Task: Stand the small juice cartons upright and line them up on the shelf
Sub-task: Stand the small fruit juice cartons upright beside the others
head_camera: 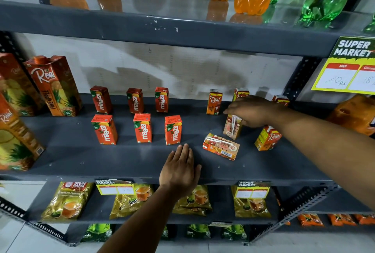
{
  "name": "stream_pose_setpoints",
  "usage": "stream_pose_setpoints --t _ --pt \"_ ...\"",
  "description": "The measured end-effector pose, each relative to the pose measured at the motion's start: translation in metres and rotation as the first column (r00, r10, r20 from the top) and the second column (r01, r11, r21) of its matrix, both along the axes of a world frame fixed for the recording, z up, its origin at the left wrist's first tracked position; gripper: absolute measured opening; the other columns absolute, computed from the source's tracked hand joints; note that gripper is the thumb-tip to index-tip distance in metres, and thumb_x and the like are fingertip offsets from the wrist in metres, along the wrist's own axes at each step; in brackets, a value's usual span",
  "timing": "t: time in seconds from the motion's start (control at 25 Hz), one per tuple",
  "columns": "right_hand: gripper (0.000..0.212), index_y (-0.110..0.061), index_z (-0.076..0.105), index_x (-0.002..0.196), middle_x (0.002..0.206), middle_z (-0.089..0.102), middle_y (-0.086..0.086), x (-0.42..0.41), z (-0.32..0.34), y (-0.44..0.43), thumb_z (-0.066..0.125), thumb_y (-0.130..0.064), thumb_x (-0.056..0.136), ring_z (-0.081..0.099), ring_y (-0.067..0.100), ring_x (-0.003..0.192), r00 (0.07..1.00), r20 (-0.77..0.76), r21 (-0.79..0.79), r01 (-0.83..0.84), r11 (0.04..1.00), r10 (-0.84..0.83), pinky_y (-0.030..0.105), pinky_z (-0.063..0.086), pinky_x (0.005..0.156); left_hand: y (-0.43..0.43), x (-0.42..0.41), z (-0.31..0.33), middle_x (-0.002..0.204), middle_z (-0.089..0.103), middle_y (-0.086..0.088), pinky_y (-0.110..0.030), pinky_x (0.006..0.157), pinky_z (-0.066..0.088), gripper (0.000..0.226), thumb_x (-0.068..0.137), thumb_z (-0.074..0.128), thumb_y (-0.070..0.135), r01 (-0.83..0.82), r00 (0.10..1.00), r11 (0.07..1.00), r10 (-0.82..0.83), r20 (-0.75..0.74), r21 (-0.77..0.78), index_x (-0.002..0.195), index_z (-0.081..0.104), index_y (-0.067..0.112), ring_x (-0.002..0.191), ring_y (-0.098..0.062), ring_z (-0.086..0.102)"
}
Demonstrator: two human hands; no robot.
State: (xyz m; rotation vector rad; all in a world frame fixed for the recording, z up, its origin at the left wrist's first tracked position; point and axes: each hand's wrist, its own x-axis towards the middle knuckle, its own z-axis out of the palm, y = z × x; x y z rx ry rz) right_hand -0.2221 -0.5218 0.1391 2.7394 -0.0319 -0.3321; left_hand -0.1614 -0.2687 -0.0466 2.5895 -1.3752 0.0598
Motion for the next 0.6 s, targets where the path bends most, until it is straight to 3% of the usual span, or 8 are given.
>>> stream_pose_setpoints --t 0.08,0.2,0.28,0.36,0.48,0.6 --pt "0.059 -0.020 0.045 0.137 0.129 0.059 0.009 0.001 0.000 0.007 0.063 -0.041 0.085 0.055 0.028 0.114 0.983 0.036 0.015 0.179 0.984 -0.179 0.038 0.049 0.092 0.000 0.000 0.000 0.160 0.006 -0.011 -0.034 0.113 -0.005 0.079 0.088 -0.001 0.058 -0.005 1.000 1.000 0.005 -0.004 -0.002 0.148 0.011 0.008 0.146 -0.022 0.000" --pt "0.049 -0.014 0.059 0.113 0.093 0.062 0.005 0.005 0.000 0.018 0.052 -0.055 0.087 0.057 0.025 0.085 0.886 0.078 0.022 0.457 0.889 -0.457 0.039 0.050 0.080 0.000 -0.001 0.001 0.160 0.006 -0.011 -0.034 0.113 -0.005 0.079 0.088 -0.001 0.058 0.000 1.000 1.000 0.000 -0.005 -0.002 0.148 0.011 0.008 0.146 -0.023 0.000" --pt "0.048 -0.015 0.060 0.109 0.093 0.060 0.005 0.006 -0.001 0.024 0.048 -0.057 0.088 0.054 0.023 0.083 0.812 0.074 0.074 0.575 0.815 -0.579 0.038 0.045 0.078 0.001 -0.001 0.002 0.160 0.006 -0.011 -0.034 0.112 -0.006 0.079 0.088 -0.001 0.058 -0.002 1.000 1.000 0.002 -0.009 -0.004 0.148 0.011 0.008 0.146 -0.023 0.000" --pt "0.046 -0.016 0.060 0.108 0.098 0.060 0.007 0.005 -0.002 0.025 0.047 -0.056 0.089 0.057 0.026 0.093 0.764 0.082 0.144 0.627 0.766 -0.640 0.039 0.046 0.086 0.001 -0.001 0.002 0.160 0.004 -0.010 -0.034 0.112 -0.007 0.079 0.088 -0.001 0.058 0.000 1.000 1.000 0.000 -0.011 -0.003 0.148 0.010 0.008 0.146 -0.022 -0.001" --pt "0.039 -0.020 0.056 0.092 0.088 0.055 0.005 0.000 -0.004 0.028 0.046 -0.057 0.088 0.059 0.028 0.095 0.727 0.125 0.193 0.649 0.736 -0.675 0.045 0.046 0.093 0.001 -0.001 0.003 0.160 0.004 -0.010 -0.034 0.113 -0.006 0.078 0.089 -0.001 0.058 0.000 1.000 1.000 0.000 -0.011 0.001 0.148 0.009 0.008 0.146 -0.022 -0.001" --pt "0.041 -0.019 0.055 0.083 0.072 0.050 0.001 -0.005 -0.005 0.031 0.047 -0.059 0.086 0.052 0.019 0.070 0.726 0.178 0.192 0.637 0.747 -0.665 0.031 0.045 0.068 0.001 -0.001 0.002 0.160 0.004 -0.011 -0.034 0.113 -0.006 0.078 0.089 -0.001 0.057 0.005 1.000 1.000 -0.005 -0.010 0.005 0.148 0.010 0.008 0.146 -0.022 -0.001"
